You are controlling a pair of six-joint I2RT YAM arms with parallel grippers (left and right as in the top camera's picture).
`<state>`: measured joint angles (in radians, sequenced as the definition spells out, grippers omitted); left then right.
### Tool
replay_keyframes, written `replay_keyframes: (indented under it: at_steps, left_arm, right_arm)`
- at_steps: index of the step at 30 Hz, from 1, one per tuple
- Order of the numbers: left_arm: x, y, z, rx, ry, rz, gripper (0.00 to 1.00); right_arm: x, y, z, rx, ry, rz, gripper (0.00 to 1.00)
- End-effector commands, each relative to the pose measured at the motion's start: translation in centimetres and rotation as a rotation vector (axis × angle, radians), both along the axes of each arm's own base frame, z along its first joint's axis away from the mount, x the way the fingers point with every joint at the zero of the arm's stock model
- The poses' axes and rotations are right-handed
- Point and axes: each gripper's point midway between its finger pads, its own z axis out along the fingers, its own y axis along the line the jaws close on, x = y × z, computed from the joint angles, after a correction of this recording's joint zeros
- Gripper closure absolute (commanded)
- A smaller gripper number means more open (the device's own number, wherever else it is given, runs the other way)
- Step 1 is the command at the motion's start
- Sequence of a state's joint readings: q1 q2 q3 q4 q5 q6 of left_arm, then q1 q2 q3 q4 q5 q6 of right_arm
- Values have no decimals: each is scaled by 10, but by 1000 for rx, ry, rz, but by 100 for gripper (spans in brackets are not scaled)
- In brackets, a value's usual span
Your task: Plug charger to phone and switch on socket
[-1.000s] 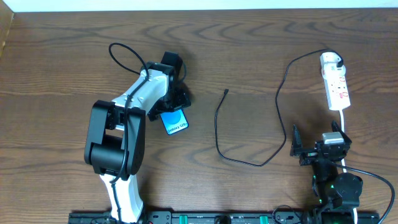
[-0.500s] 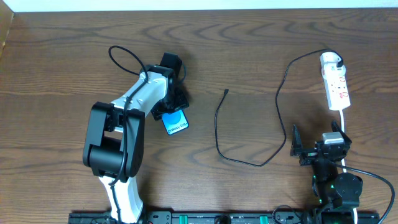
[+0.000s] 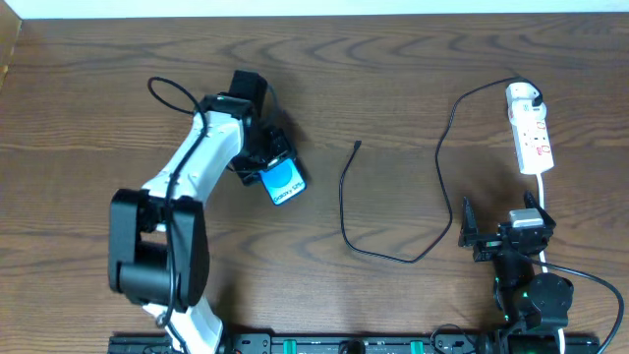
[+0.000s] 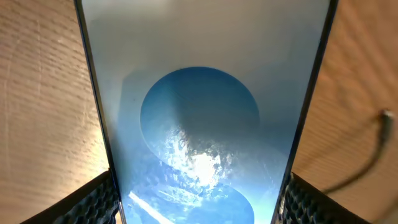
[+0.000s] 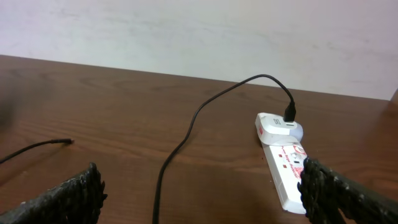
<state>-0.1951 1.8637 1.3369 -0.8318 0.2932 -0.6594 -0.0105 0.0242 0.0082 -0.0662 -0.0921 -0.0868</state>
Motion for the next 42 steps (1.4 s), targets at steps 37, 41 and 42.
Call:
replay_keyframes:
  at_steps: [37,41,42]
  left_arm:
    - [59,-60,94,-676,56,481,32]
    - [59,-63,98,-708,80,501,32]
    - [60,-63,99,-710,75,499,32]
  right_arm:
    - [77,100,3,553,721,482,1]
    - [75,103,-6,588,764,490,1]
    - [77,103,-6,609,767,480,1]
